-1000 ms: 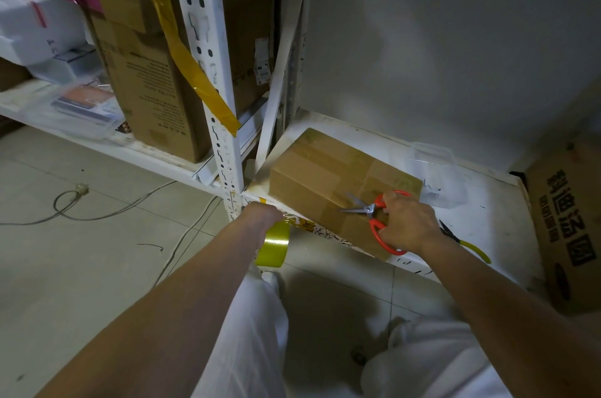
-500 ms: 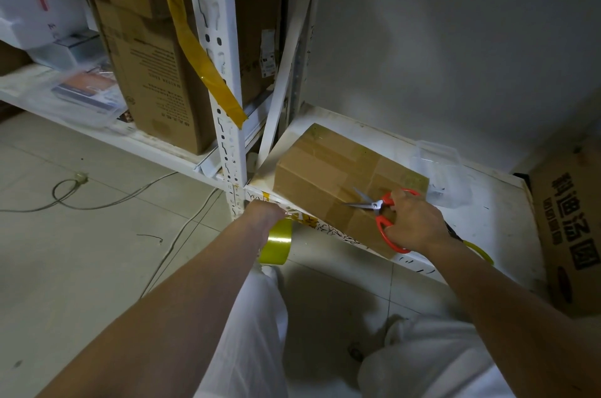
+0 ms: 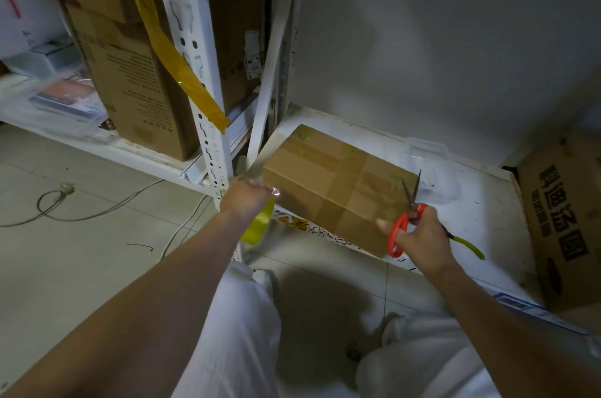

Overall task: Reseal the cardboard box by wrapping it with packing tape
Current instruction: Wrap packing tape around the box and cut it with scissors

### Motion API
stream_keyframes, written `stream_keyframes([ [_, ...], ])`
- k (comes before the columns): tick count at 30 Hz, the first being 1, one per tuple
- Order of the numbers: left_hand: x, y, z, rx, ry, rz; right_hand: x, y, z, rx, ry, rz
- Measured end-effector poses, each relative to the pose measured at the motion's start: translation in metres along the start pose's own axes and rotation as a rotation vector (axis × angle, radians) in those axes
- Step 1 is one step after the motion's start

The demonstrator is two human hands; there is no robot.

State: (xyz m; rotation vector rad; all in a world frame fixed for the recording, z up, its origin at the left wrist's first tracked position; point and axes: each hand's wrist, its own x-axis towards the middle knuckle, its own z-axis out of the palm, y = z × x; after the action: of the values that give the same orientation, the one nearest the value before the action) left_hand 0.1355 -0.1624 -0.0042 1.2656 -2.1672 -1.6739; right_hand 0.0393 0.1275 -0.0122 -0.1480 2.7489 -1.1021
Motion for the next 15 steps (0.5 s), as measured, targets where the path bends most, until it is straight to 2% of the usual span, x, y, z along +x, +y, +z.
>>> stream_keyframes([
  [2,0.000,0.010,0.000,-0.030,-0.053,0.029,-0.005,0.003,0.007,0.004,-0.054,0.007],
  [6,0.004,0.021,-0.003,-0.027,-0.244,0.047,-0.002,0.009,0.012,0.014,-0.029,0.016],
  [9,0.009,0.025,-0.009,-0.065,-0.329,0.031,-0.007,0.007,0.014,-0.029,-0.016,0.032],
  [11,0.008,0.027,-0.013,-0.109,-0.332,0.041,-0.009,0.004,0.014,-0.037,0.013,0.031],
  [15,0.005,0.045,-0.028,-0.159,-0.243,0.087,-0.013,-0.015,0.011,0.046,0.066,-0.010],
])
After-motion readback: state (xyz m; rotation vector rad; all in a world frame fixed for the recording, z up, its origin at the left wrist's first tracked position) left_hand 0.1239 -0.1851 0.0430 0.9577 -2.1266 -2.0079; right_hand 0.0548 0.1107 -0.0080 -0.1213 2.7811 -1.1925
